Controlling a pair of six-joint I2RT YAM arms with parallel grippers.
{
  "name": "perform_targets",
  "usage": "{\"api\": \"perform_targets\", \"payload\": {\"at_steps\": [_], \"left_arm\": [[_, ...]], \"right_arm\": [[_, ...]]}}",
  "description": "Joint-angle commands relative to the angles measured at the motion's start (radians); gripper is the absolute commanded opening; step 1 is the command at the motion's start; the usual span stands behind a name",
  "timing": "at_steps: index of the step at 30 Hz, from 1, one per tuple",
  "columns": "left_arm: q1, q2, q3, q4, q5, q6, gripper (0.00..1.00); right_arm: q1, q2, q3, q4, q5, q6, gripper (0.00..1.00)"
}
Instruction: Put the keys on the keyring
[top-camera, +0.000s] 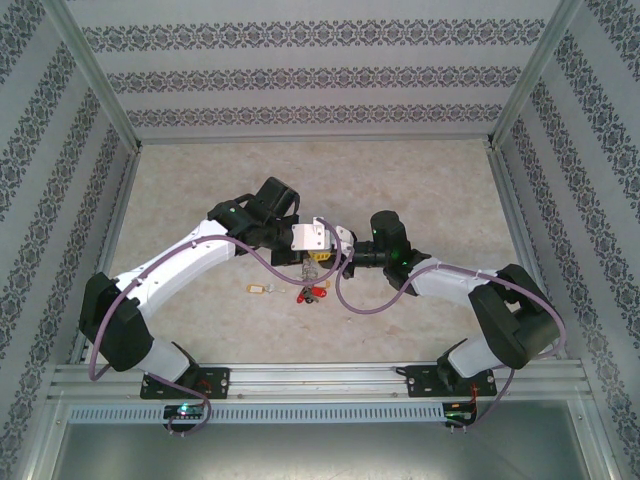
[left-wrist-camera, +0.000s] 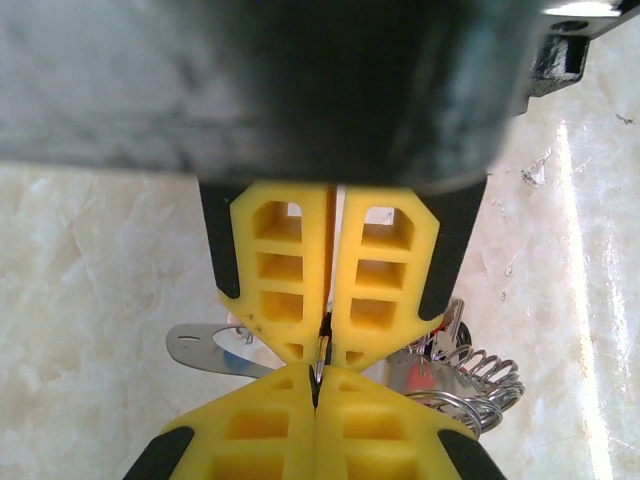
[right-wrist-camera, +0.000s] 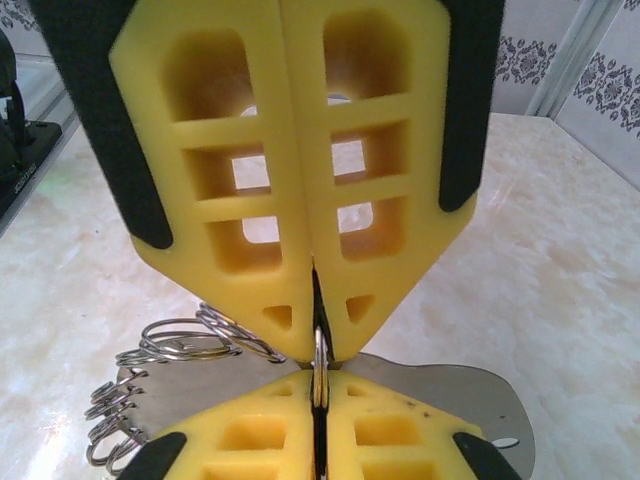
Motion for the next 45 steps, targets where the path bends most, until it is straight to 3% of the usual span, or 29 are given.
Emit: {"api": "perform_targets", "payload": {"at_steps": [1,5,11,19,30,40,43,45], "left_arm": [[0.013,0.000,0.002,-0.035,-0.015,0.014,0.00],[0.016,-0.014,-0.011,-0.017,-0.002,0.006,0.00],[0.022,-0.019,-0.015,-0.018,0.016,0.008,0.00],[0.026,-0.022,-0.022,-0.008,0.011,0.004,0.00],[0.028,-0.008,-0.019,0.002,0.022,-0.003,0.00],[0.047,-0.022,-0.035,0.042,0.064,-0.036,0.00],[0.062,-0.032,-0.046,0.069,0.096,-0.060,0.00],[0.084,-0.037,-0.043,0.067,0.134,-0.083,0.15]], "right_arm": [[0.008,-0.039,0.014,0.048,-0.025,0.007,0.14],[0.008,-0.050,-0.002,0.079,-0.022,0.016,0.22],[0.008,-0.058,-0.006,0.088,-0.032,0.019,0.14],[0.007,-0.063,-0.011,0.098,-0.031,0.029,0.20],[0.008,-0.053,-0.002,0.109,-0.034,0.042,0.20],[0.010,-0.020,0.019,0.148,-0.024,0.084,0.11],[0.013,-0.010,0.005,0.215,-0.011,0.121,0.02],[0.011,-0.006,-0.005,0.255,0.002,0.144,0.00]]}}
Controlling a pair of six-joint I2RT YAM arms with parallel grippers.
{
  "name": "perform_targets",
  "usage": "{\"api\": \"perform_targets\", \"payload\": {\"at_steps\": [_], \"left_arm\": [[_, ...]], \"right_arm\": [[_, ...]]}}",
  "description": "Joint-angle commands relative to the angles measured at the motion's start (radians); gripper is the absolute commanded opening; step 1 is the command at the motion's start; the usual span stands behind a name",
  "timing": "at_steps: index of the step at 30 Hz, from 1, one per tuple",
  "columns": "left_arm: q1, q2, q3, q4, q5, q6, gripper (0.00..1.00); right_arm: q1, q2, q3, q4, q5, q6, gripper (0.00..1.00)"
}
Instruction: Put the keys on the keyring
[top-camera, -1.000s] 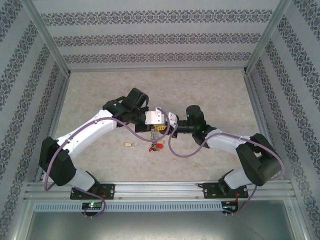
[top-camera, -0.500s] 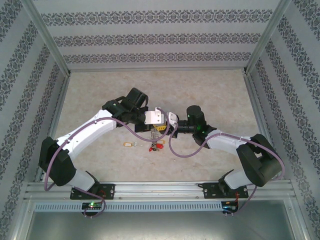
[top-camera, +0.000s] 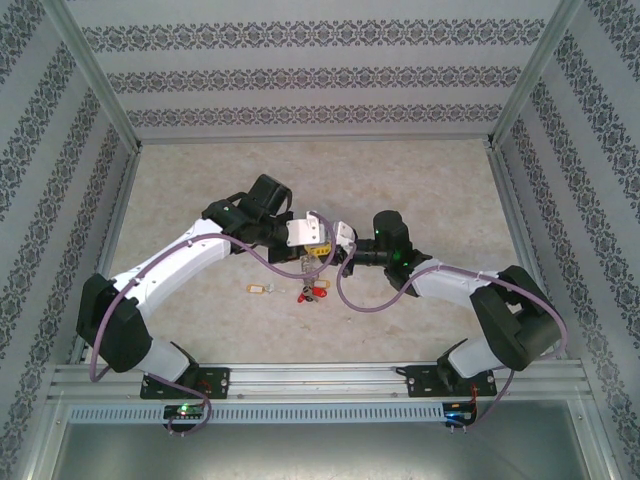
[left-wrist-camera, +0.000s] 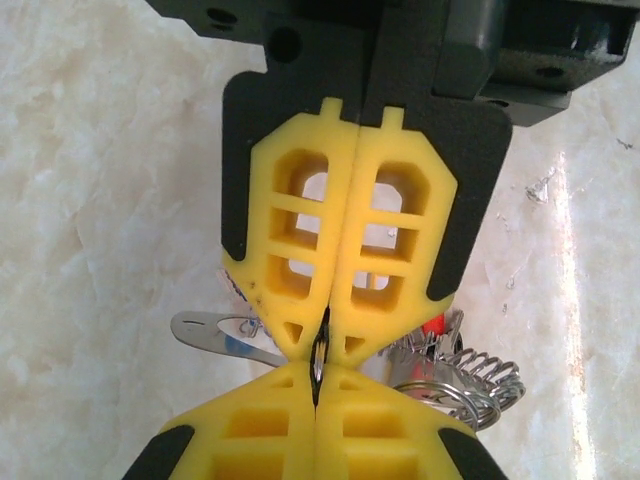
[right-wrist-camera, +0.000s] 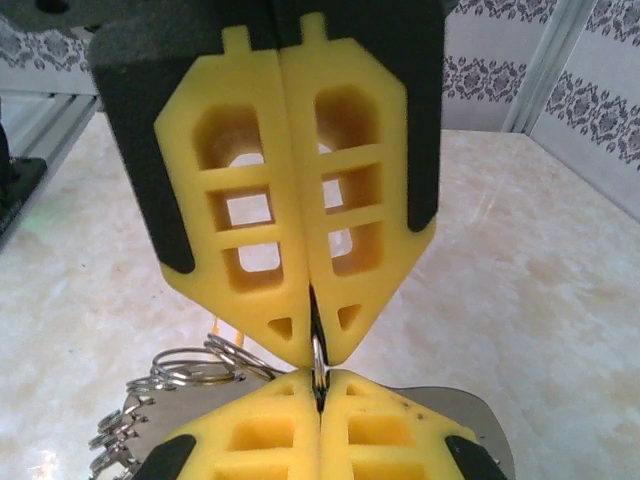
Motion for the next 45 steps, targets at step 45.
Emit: {"api": "perform_targets", "payload": {"at_steps": [45], "left_arm": [[0.194,-0.159,-0.194,0.273,0.550,-0.101,0.25]], "right_arm": [[-0.020,0.057,-0.041,0.571,-0.193,0.266,0.00]]}}
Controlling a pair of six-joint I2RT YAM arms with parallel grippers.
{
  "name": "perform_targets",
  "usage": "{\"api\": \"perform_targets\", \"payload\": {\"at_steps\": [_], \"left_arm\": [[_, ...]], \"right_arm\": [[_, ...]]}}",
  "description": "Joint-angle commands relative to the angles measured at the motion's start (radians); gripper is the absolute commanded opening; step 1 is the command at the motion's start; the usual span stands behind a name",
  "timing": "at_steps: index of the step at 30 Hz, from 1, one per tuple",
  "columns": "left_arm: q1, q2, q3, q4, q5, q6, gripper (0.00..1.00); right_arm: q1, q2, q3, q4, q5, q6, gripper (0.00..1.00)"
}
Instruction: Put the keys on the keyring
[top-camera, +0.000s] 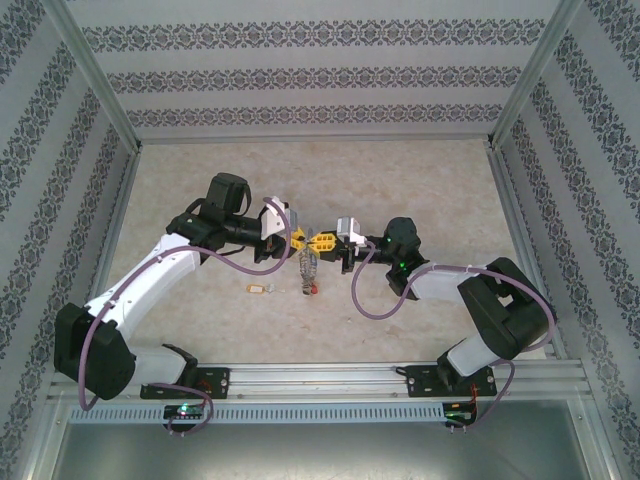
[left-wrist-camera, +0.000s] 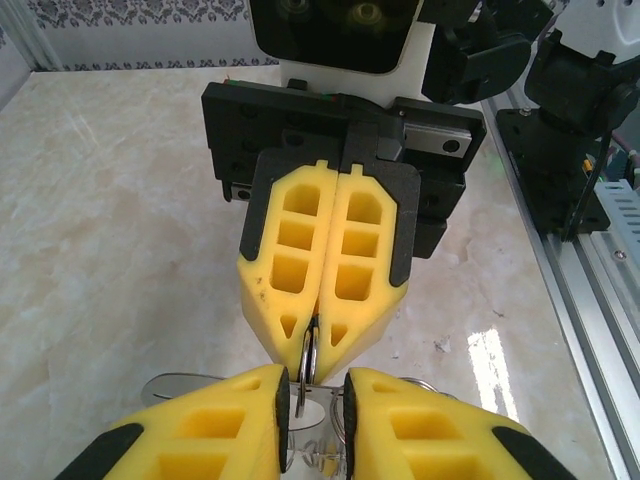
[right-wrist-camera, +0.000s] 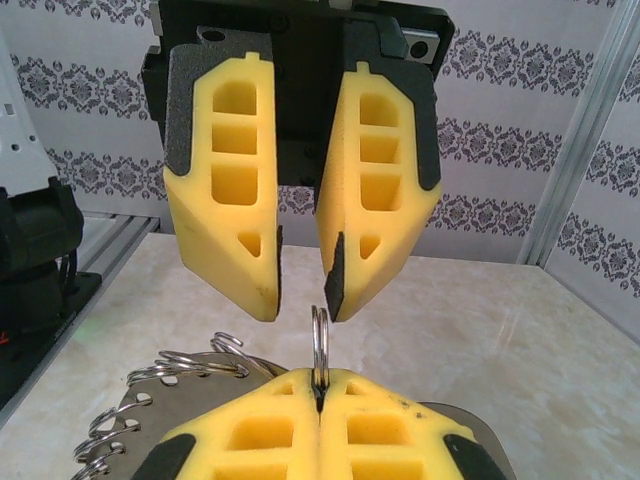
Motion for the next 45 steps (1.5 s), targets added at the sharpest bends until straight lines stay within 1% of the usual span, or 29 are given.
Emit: {"api": "perform_targets", "payload": {"at_steps": [1,6,8,10,13,14,17,20,24,26,28,37,45], "left_arm": [[0.013,0.019,0.009,0.005,0.052,0.023,0.25],[0.014,0.036,0.023,-0.014,0.064,0.033,0.25],[0.013,0.037,0.027,-0.020,0.070,0.033,0.23],[0.014,0.034,0.031,-0.030,0.073,0.034,0.15],[0.014,0.026,0.037,-0.047,0.083,0.046,0.01],[0.012,0.023,0.041,-0.055,0.084,0.052,0.00],[0.012,0.017,0.045,-0.059,0.066,0.047,0.00],[0.013,0.010,0.049,-0.078,0.025,0.056,0.00],[0.008,0.004,0.057,-0.109,-0.058,0.069,0.00],[0.002,-0.004,0.044,-0.091,-0.073,0.074,0.00],[-0.006,-0.008,0.035,-0.068,-0.094,0.071,0.00],[-0.010,0.015,0.059,-0.086,-0.093,0.079,0.00],[-0.010,0.035,0.071,-0.088,-0.077,0.080,0.00]], "right_arm": [[0.000,-0.008,0.025,0.071,-0.047,0.015,0.00],[0.004,-0.017,0.035,0.075,-0.053,0.022,0.00],[0.006,-0.020,0.033,0.073,-0.055,0.023,0.00],[0.009,-0.022,0.032,0.072,-0.057,0.020,0.00],[0.014,-0.022,0.030,0.064,-0.053,0.016,0.00],[0.017,-0.022,0.032,0.057,-0.051,0.012,0.00],[0.019,-0.028,0.033,0.018,-0.026,-0.004,0.00],[0.005,-0.049,0.032,-0.055,-0.004,-0.030,0.17],[-0.011,-0.095,0.031,-0.185,0.018,-0.089,0.23],[-0.004,-0.108,0.046,-0.278,0.042,-0.137,0.23],[-0.001,-0.107,0.056,-0.316,0.047,-0.153,0.23],[0.010,-0.074,0.094,-0.352,0.051,-0.141,0.28],[0.028,-0.033,0.119,-0.350,0.022,-0.126,0.28]]}}
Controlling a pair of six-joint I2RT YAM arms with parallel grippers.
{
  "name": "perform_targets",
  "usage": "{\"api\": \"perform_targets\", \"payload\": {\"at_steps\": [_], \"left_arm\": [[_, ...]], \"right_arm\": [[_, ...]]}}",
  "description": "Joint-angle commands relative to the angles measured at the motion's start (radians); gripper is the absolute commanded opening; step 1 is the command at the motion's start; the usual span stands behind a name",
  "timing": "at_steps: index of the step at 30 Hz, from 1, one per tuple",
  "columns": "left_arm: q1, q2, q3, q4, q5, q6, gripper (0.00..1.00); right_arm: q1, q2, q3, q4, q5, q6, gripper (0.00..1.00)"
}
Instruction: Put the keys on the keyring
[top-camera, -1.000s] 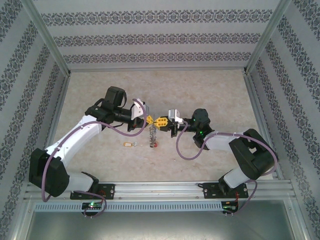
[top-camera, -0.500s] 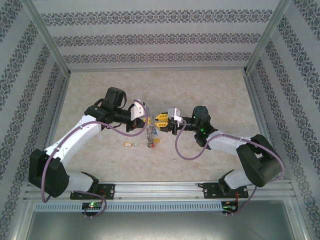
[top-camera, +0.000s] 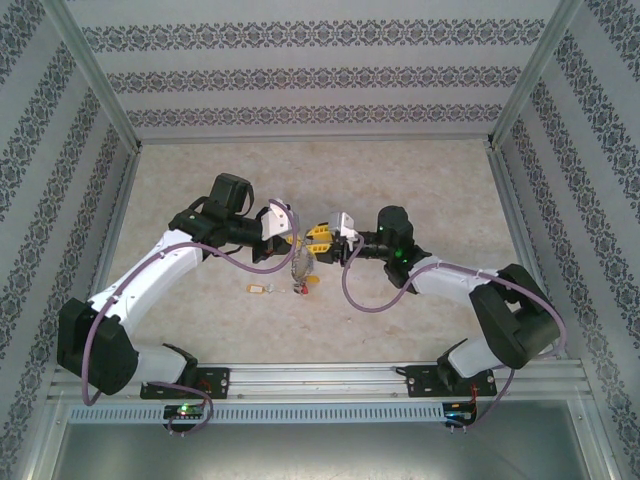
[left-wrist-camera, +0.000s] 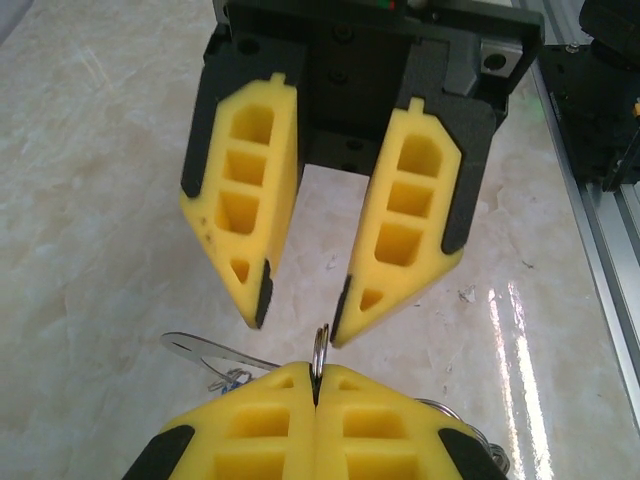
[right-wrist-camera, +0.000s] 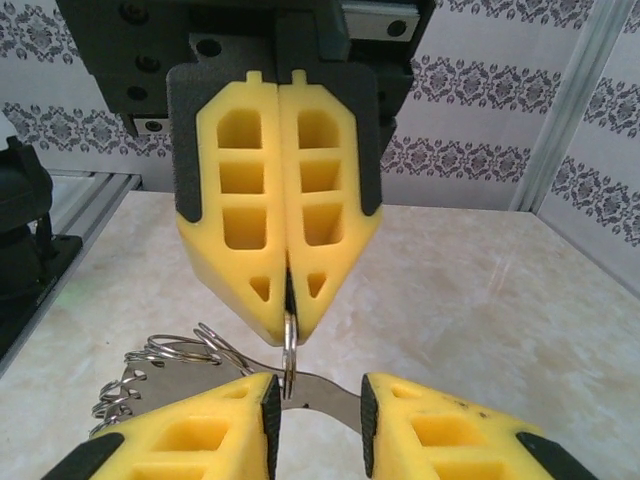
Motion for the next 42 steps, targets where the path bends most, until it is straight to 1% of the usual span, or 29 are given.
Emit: {"api": "perform_targets", "payload": {"at_steps": [1,3,5,9,11,12,14,15,17,22,25,27,30,35,42], "left_arm": [[-0.008,0.009,0.041,0.005,0.042,0.025,0.00],[-0.009,0.012,0.041,0.007,0.048,0.025,0.00],[-0.010,0.017,0.042,0.005,0.054,0.026,0.00],[-0.012,0.027,0.049,-0.017,0.054,0.036,0.00],[-0.012,0.027,0.048,-0.016,0.058,0.032,0.00],[-0.012,0.020,0.043,0.003,0.059,0.011,0.01],[-0.011,-0.002,0.024,0.051,0.067,-0.051,0.26],[-0.011,-0.020,0.016,0.048,0.083,-0.049,0.35],[-0.010,-0.056,0.001,0.026,0.112,-0.021,0.39],[-0.011,-0.135,-0.038,-0.028,0.145,0.033,0.40],[-0.011,-0.163,-0.057,-0.006,0.168,0.019,0.40],[-0.010,-0.167,-0.056,0.000,0.208,0.014,0.40],[-0.014,-0.166,-0.053,-0.011,0.255,0.045,0.40],[-0.021,-0.169,-0.078,0.044,0.238,0.032,0.41],[-0.037,-0.184,-0.109,0.096,0.224,0.045,0.41]], "right_arm": [[0.015,0.022,0.029,-0.001,-0.032,0.007,0.28],[0.019,0.026,0.030,0.001,-0.032,0.006,0.27],[0.022,0.031,0.034,0.002,-0.038,0.006,0.24],[0.023,0.029,0.036,0.010,-0.038,0.006,0.11],[0.023,0.026,0.038,0.012,-0.040,0.006,0.00],[0.022,0.025,0.038,0.015,-0.041,0.006,0.00],[0.021,0.018,0.023,0.049,-0.052,0.008,0.00],[0.021,0.011,0.009,0.081,-0.060,0.009,0.00],[0.021,-0.010,-0.022,0.137,-0.071,0.011,0.00],[0.023,-0.080,-0.108,0.254,-0.088,-0.035,0.00],[0.027,-0.115,-0.133,0.252,-0.094,-0.091,0.00],[0.033,-0.130,-0.139,0.252,-0.085,-0.100,0.00],[0.045,-0.151,-0.146,0.253,-0.074,-0.126,0.00],[0.058,-0.172,-0.145,0.245,-0.066,-0.156,0.00],[0.064,-0.171,-0.141,0.267,-0.057,-0.143,0.00]]}}
